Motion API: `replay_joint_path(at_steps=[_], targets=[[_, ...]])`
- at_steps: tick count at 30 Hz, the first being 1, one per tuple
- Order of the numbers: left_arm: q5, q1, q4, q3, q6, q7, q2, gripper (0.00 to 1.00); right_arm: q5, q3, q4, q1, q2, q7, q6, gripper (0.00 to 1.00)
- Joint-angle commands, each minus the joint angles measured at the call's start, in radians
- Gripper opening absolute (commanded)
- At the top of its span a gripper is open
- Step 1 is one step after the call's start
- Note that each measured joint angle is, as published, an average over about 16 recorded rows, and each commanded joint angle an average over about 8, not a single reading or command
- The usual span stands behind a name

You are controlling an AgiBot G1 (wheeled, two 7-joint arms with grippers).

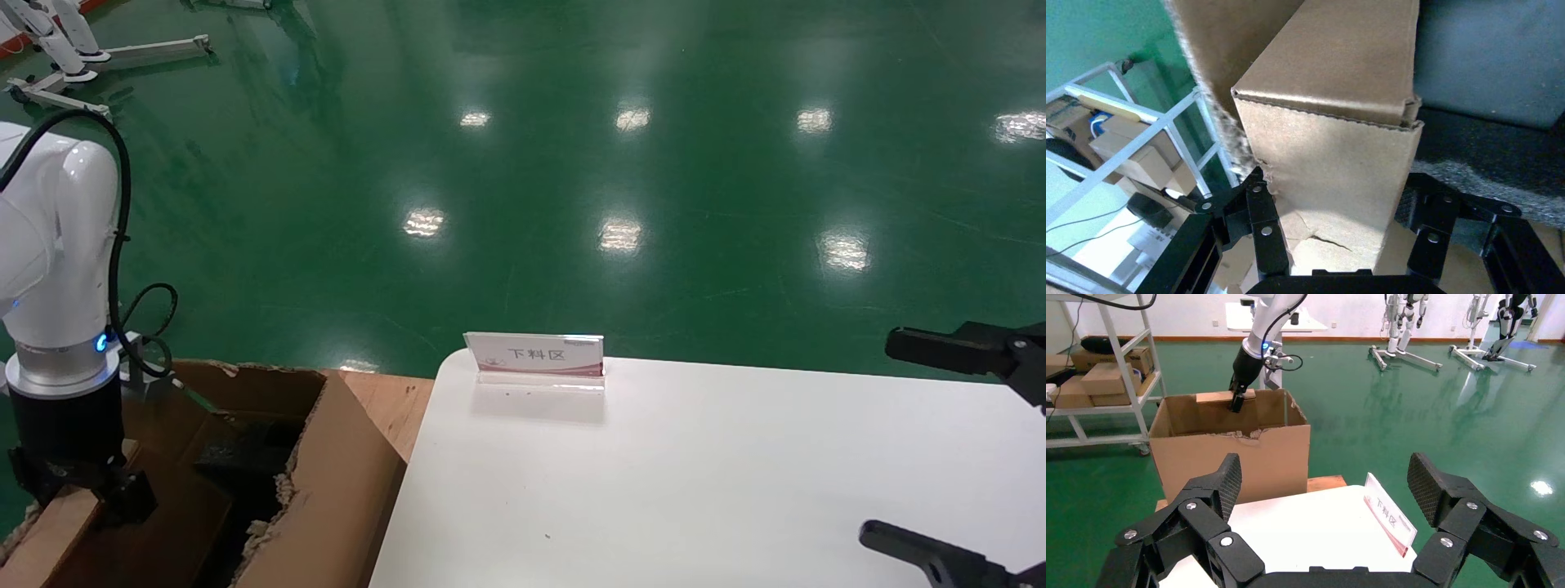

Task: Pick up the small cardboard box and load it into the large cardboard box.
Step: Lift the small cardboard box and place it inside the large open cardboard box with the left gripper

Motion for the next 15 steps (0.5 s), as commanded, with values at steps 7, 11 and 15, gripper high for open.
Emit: replay_joint_path(at_steps=[7, 11, 15], targets=[[0.000, 0.006, 0.003, 0.000, -0.001, -0.002, 0.001, 1.00, 0.000, 0.000, 0.000, 0.000, 0.000, 0.000, 0.000, 1.00], [0.000, 0.008, 0.004, 0.000, -0.003, -0.002, 0.001, 1.00, 0.000, 0.000, 0.000, 0.000, 0.000, 0.000, 0.000, 1.00], [0.000, 0.008, 0.004, 0.000, -0.002, -0.002, 0.001, 1.00, 0.000, 0.000, 0.000, 0.000, 0.000, 0.000, 0.000, 1.00]])
